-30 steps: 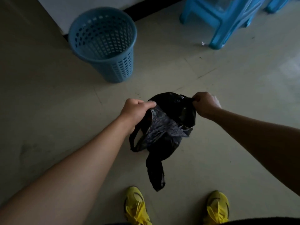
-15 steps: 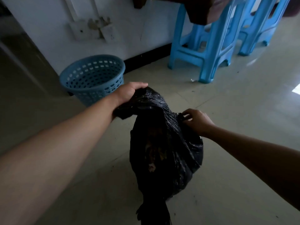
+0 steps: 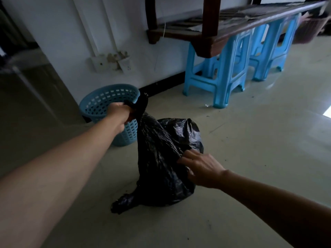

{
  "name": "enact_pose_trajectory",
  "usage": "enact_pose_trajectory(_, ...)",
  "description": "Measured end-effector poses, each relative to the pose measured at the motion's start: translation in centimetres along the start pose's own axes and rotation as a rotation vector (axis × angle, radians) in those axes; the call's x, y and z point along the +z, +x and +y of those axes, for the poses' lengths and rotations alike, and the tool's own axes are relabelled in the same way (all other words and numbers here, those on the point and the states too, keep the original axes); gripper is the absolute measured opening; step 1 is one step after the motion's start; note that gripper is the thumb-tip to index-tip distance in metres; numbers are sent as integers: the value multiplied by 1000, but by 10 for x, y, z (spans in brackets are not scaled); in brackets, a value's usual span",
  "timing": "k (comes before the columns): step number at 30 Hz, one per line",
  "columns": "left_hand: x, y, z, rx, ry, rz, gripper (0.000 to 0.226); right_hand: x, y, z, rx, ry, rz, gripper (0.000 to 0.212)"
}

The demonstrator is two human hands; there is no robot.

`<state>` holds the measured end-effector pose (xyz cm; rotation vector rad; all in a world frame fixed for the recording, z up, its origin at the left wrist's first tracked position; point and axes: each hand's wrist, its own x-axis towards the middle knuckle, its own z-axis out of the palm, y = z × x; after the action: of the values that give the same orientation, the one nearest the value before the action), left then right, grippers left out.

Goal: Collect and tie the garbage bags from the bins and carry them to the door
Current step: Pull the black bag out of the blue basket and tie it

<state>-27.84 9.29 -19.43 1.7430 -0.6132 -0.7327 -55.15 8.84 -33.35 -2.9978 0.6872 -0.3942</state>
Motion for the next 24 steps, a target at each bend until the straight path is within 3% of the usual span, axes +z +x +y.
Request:
enact_pose_trajectory(6,-3,-13,1,-43,-129,-85,15,18,7,-54,-212,16,-43,94)
enact_pose_trajectory(12,-14,-11,11,-80,-173,-200,20,38,39,-80,-162,20,-292,119)
enact_pose_trajectory(17,-28,1,3,-82,-121,-183,21,56,34,-77,-108,-154,-441,91)
enact_pose_trajectory(19,-36,9,0,-84,-114,-173,12,54,30,-69,-112,-71,-296,62)
enact_pose_trajectory(21,-43,17,-7,-83,-111,-129,11,46,27,-56,-54,26,-70,47)
enact_pose_trajectory(24,-47,27,-15,-21,-174,-113,25,14,32,-31,312,226,201,39)
